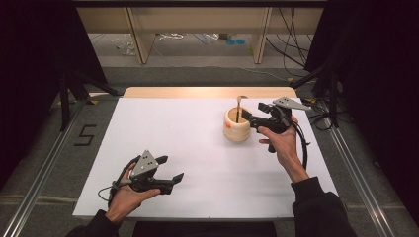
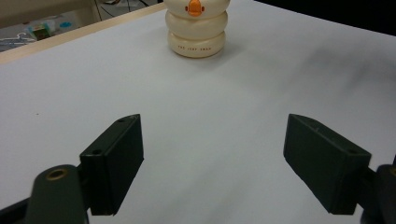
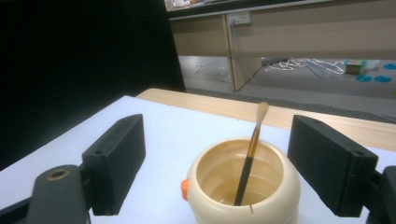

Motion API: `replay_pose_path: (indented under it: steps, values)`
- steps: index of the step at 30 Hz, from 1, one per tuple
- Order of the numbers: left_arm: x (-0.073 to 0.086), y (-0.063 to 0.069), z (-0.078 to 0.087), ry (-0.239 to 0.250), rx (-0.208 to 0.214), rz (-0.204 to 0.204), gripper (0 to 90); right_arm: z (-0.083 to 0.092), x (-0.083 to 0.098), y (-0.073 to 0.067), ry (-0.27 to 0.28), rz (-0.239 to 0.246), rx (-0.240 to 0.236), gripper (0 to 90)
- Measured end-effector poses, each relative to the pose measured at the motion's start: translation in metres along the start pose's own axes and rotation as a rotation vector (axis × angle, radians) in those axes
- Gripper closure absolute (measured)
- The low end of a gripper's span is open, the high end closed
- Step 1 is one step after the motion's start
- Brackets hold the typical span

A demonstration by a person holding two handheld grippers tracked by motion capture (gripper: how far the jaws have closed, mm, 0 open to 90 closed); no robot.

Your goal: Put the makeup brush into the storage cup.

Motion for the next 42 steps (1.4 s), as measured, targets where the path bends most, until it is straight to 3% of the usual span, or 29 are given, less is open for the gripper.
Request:
replay_pose_path:
  steps: [3,18,19,38,39,42]
  values:
    - [0.000,-0.001,0.000,0.002,-0.003,0.002,19.9,0.000,-0.001,-0.004,0.019,0.005,-0.009,19.0]
    - [0.000,-0.001,0.000,0.004,-0.004,0.004,19.9,0.010,0.013,-0.014,-0.014,0.020,-0.022,17.0]
    - [0.000,-0.001,0.000,0.004,-0.004,0.004,19.9,0.011,0.014,-0.013,-0.028,0.037,-0.008,17.0]
    - [0.000,-0.001,0.001,0.000,-0.005,0.001,19.9,0.019,0.030,-0.033,-0.039,0.074,-0.053,17.0]
    - [0.000,-0.001,0.000,-0.001,-0.004,-0.001,19.9,0.021,0.031,-0.034,-0.059,0.074,-0.051,17.0]
    - [0.000,-0.001,0.000,0.000,-0.004,0.000,19.9,0.020,0.031,-0.038,-0.040,0.079,-0.064,17.0]
Point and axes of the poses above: each handheld gripper's, and its own axes: z roughly backward along the jaws, x roughly out of its underside, y roughly to its right, the point moved 8 cm from there along -z, roughly forward along the jaws, and after that the axes turned 3 degrees about -z, right-handed, at the moved point
